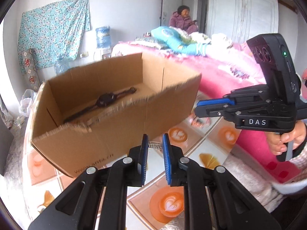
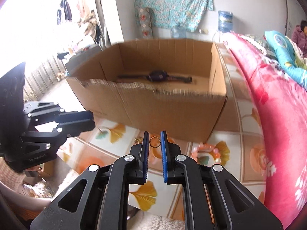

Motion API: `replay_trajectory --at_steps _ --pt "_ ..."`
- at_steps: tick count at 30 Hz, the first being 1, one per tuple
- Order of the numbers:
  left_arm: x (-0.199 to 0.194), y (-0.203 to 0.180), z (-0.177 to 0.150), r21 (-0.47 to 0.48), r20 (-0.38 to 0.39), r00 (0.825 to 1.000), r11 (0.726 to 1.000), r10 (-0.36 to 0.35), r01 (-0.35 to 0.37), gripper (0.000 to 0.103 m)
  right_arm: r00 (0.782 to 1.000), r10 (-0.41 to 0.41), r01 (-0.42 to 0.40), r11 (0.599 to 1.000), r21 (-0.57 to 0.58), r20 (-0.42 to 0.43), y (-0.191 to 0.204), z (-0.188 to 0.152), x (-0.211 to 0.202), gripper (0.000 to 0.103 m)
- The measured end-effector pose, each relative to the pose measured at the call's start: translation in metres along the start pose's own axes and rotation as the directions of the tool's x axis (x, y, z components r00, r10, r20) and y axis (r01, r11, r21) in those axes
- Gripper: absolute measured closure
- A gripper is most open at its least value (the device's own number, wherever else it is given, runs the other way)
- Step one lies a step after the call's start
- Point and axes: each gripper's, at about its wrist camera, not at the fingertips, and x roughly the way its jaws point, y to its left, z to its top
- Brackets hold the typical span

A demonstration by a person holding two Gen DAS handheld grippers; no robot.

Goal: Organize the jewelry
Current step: 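Carry the silver clasp into the box and open the left gripper while the right gripper moves over the box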

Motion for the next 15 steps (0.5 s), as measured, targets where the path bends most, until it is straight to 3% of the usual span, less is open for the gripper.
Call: replay_trajectory --at_steps 4,7,15 --pt "-0.021 0.010 0.029 -0.006 0.070 0.998 1.000 0.003 -0.003 0.089 0.995 0.055 -0.052 0.998 -0.039 0.084 0.012 0.038 -0.017 0.093" --pt "-0.017 0.020 0.052 0.003 0.077 0.996 0.999 0.042 -0.042 0.089 0.992 0.093 -0.089 0.995 -0.051 0.088 0.007 0.066 -0.009 0.093" --pt "0.053 0.073 0.092 -0.155 -0.111 0.993 0.986 0.046 -0.063 0.089 0.985 0.126 -0.122 0.992 0.037 -0.117 -0.015 0.117 0.074 0.093"
